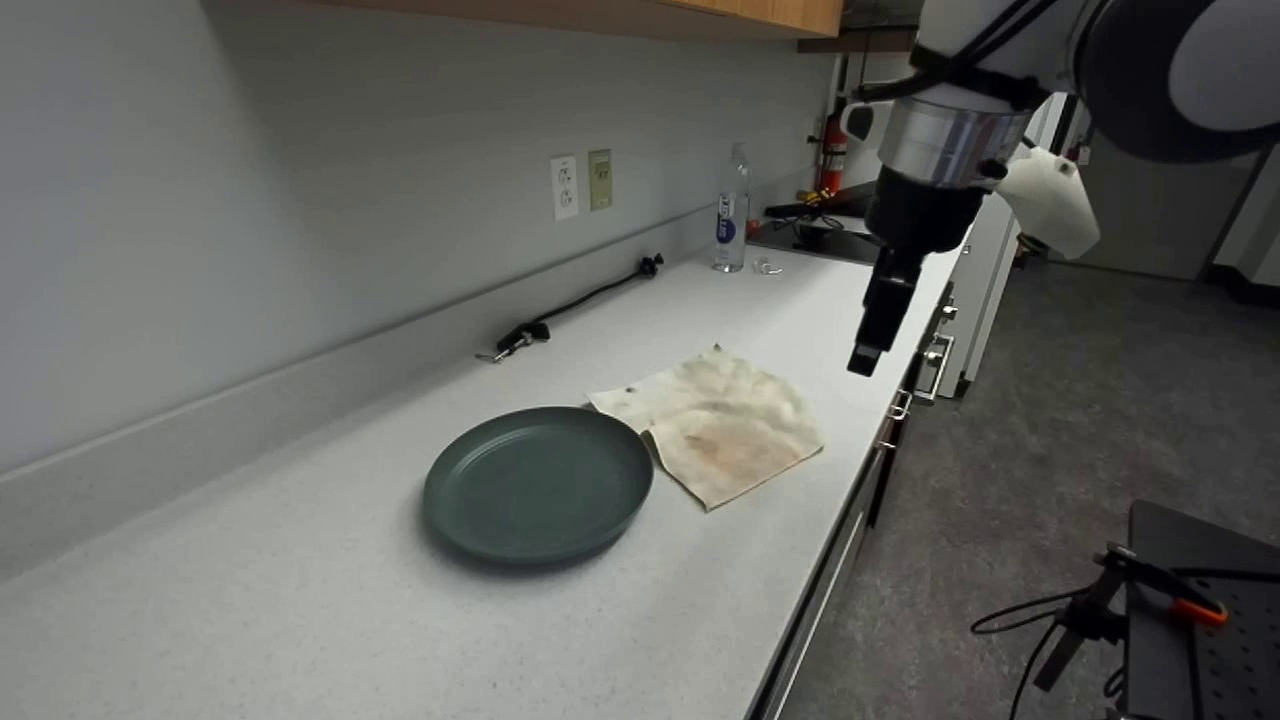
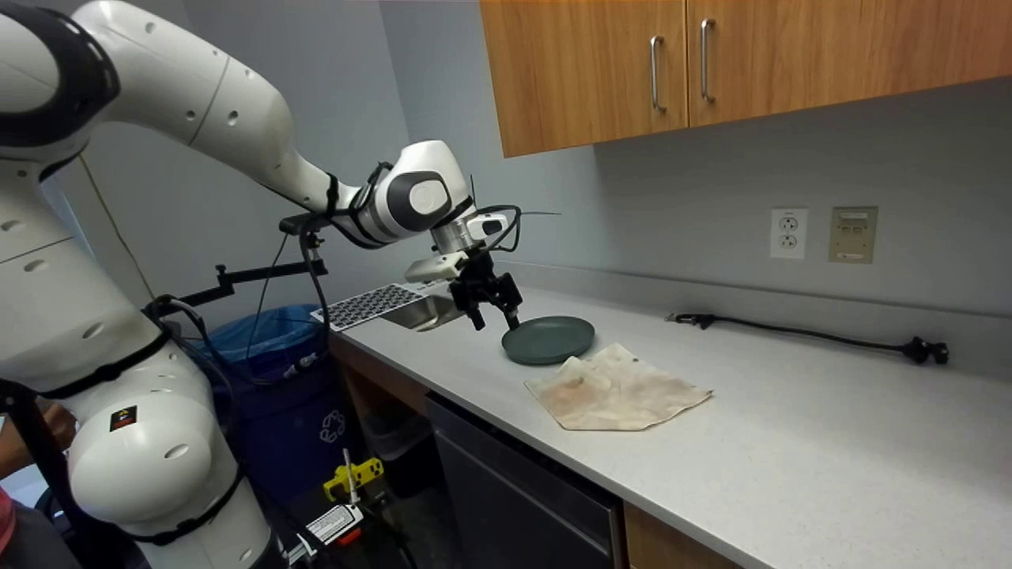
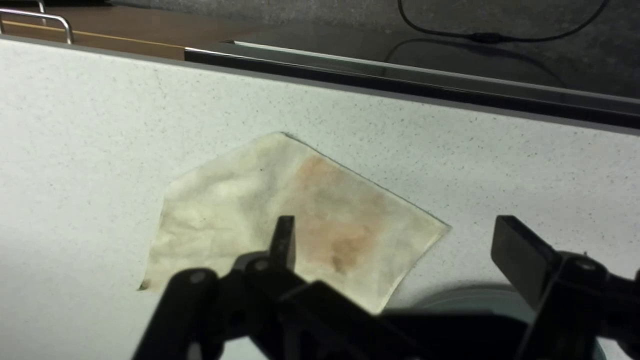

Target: Fold the towel into a triangle twice

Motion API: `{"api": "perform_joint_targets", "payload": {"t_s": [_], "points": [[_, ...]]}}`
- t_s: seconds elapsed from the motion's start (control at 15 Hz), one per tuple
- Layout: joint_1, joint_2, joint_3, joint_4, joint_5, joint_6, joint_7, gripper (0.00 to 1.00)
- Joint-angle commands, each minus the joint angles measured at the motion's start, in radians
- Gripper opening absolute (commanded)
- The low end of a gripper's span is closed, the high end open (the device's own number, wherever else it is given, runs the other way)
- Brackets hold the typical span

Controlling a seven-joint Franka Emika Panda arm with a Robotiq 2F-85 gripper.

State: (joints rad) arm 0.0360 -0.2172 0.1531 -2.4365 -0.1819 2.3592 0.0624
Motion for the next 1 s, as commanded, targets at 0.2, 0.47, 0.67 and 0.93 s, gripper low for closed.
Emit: {"api": "perform_joint_targets", "payload": {"t_s": [0.2, 0.47, 0.67, 0.93], "points": [[0.028, 0.119, -0.015, 0.034, -0.003, 0.054, 0.001, 1.00], [0.037, 0.167, -0.016, 0.066, -0.002, 0.056, 0.000, 1.00], [0.038, 0.168, -0.017, 0.062, -0.002, 0.060, -0.018, 1.00], [0.041, 0.239, -0.017, 0.074, -0.009, 0.161, -0.026, 1.00]]}}
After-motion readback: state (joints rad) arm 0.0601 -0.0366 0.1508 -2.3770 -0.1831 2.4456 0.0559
